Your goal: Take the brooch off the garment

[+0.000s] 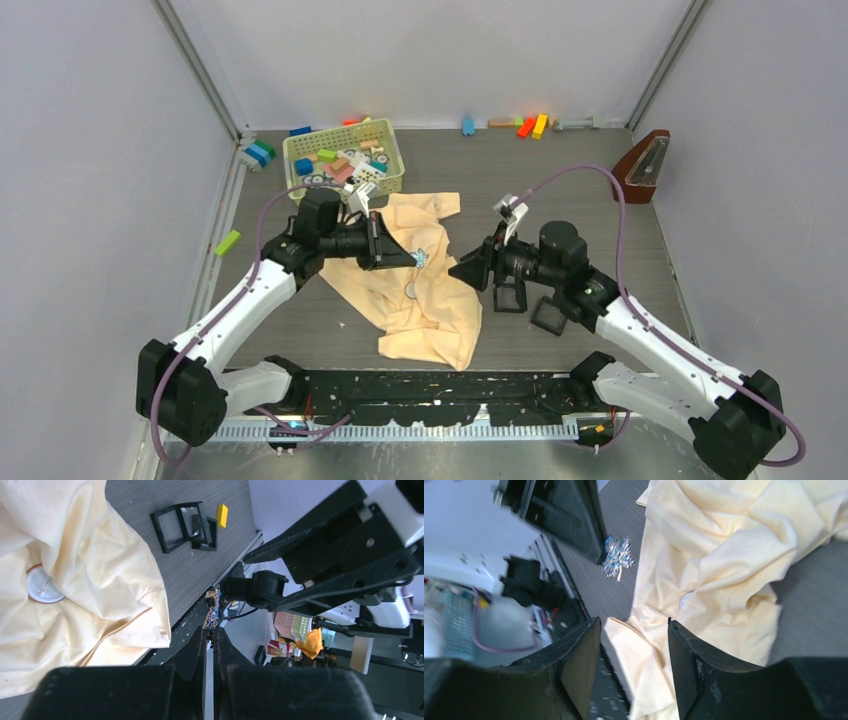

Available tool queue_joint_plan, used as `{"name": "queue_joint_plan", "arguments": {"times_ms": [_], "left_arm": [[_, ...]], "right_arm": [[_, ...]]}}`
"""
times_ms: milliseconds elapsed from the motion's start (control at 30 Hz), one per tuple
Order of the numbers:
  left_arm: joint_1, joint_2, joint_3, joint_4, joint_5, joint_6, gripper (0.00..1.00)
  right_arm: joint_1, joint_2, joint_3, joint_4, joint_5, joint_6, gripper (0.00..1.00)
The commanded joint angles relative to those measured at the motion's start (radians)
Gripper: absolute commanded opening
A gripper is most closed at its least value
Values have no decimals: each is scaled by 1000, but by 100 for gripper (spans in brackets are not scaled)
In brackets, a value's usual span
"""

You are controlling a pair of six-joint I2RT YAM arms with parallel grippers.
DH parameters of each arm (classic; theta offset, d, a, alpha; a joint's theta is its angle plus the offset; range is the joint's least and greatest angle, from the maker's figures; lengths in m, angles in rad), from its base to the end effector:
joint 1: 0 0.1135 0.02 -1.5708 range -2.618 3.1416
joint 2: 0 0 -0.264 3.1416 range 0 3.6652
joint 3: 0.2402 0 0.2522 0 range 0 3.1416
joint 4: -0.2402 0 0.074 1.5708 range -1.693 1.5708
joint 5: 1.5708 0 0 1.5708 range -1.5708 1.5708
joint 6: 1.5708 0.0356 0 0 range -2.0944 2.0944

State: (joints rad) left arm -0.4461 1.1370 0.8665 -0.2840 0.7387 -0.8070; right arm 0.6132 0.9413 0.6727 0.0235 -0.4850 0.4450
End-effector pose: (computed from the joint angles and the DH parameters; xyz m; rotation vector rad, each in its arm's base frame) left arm 0.2120 -0.1279 0.2926 0.0750 2.3506 -1.4717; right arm 0.1696 0.1396 0.2941 -0.5301 1.8799 1.1652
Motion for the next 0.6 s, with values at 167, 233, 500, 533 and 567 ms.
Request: {"name": "queue_joint_plan", "arguments": {"times_ms": [167,233,500,533,567], "left_arm": [[14,101,168,-161,150,-25,0],[14,112,188,-198,155,-8,0],[15,127,224,-265,170,23,0],[15,129,224,-267,173,23,0],[15,130,224,-266,175,23,0]], "right_arm": [[169,-96,-80,158,-18,-852,48],[232,-79,-79,162,39,-972,46],[416,1,-85,186,308,-1351,49],[429,5,-90,224,336,-1372,49],[444,8,-101,246,363,-1378,49]]}}
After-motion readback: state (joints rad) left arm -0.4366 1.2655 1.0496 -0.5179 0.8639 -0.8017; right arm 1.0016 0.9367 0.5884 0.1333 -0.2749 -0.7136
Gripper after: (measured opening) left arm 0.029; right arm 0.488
